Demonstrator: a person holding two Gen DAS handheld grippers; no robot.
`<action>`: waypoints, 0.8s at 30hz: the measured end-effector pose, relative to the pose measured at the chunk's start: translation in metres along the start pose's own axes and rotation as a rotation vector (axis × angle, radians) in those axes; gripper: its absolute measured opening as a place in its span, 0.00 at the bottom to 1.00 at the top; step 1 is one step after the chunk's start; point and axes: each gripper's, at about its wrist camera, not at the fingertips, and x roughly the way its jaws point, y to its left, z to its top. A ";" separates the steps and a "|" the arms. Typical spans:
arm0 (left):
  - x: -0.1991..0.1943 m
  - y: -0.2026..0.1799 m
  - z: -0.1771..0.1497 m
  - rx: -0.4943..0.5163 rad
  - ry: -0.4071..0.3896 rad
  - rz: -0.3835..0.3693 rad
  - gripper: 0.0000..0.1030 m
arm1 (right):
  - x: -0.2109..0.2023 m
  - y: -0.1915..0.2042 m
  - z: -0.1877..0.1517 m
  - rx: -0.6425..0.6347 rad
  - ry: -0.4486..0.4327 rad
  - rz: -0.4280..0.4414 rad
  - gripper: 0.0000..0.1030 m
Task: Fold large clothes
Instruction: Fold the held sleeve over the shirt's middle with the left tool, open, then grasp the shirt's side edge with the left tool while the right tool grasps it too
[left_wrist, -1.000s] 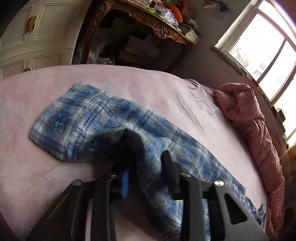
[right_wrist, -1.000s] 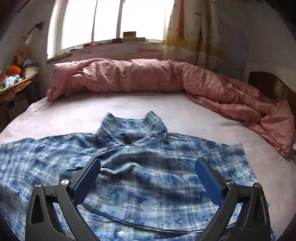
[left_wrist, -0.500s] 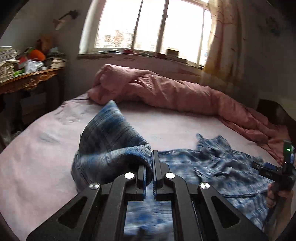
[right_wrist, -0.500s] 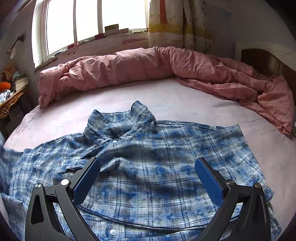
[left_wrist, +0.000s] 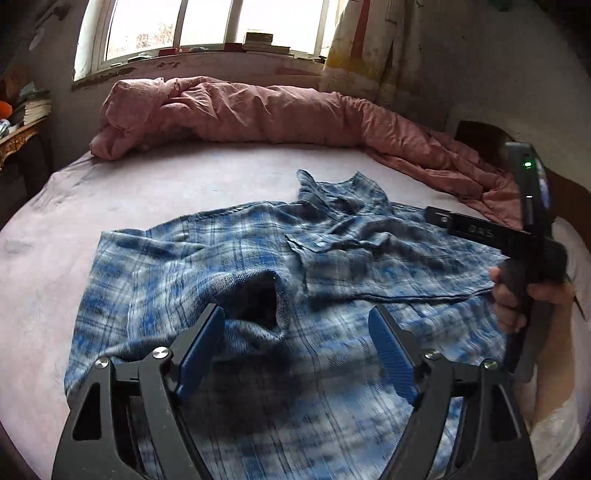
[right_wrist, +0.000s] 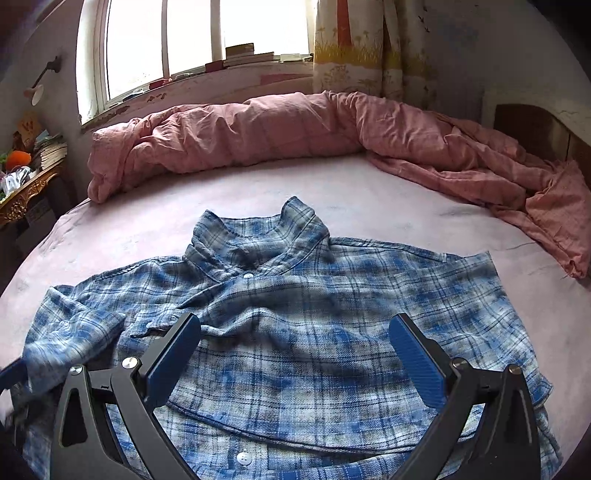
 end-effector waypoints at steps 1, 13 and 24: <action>-0.010 -0.001 0.000 -0.017 -0.004 -0.003 0.77 | -0.001 0.001 0.000 0.000 -0.002 0.004 1.00; -0.022 0.092 -0.001 -0.294 -0.087 0.222 0.77 | -0.042 0.032 0.005 -0.057 -0.046 0.186 1.00; 0.009 0.097 -0.052 -0.257 0.072 0.309 0.62 | -0.042 0.079 -0.011 -0.146 0.003 0.373 0.67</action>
